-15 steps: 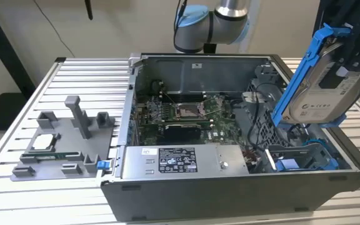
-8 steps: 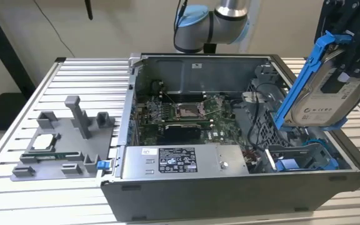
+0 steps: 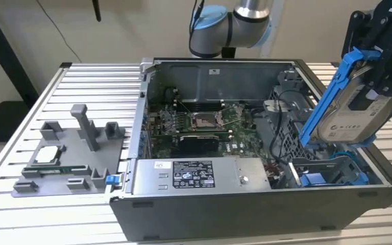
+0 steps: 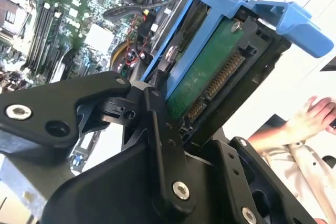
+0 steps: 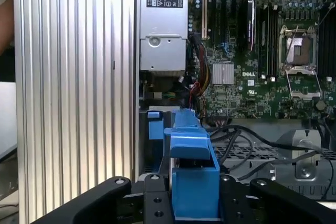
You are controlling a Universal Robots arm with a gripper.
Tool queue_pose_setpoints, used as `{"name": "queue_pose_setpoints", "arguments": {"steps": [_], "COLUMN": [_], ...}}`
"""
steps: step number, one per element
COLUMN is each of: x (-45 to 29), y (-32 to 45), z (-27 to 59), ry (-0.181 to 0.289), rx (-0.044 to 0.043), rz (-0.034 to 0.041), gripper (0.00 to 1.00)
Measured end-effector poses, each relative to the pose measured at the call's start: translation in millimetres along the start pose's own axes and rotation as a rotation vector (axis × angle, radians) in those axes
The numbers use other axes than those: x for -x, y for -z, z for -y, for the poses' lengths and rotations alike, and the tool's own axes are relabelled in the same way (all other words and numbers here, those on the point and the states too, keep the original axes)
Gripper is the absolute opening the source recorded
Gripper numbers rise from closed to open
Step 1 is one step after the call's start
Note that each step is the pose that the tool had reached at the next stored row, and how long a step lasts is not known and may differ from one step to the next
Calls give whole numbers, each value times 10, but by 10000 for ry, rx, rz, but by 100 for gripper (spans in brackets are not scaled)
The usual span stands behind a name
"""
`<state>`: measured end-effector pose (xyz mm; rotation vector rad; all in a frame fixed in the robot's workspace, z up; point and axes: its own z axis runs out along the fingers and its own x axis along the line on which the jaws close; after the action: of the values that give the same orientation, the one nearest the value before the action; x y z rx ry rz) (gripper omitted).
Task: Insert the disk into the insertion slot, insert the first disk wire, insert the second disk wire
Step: 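Insert the disk into the insertion slot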
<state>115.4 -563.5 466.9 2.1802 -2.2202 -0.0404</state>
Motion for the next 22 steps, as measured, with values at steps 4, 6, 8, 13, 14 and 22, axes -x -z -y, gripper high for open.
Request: {"name": "queue_pose_setpoints", "arguments": {"steps": [4,6,8,13,14,22], "x": [-30,-35,-38,-39,-39,-40], "y": [-73,-108,-145,-170,-171,-210], "z": [18,21,25,27,27,29], "ry": [-1,-1,0,0,0,0], "rx": [0,0,0,0,0,0], "rz": [2,1,1,-1,0,1], "gripper": [0,0,0,0,0,0]}}
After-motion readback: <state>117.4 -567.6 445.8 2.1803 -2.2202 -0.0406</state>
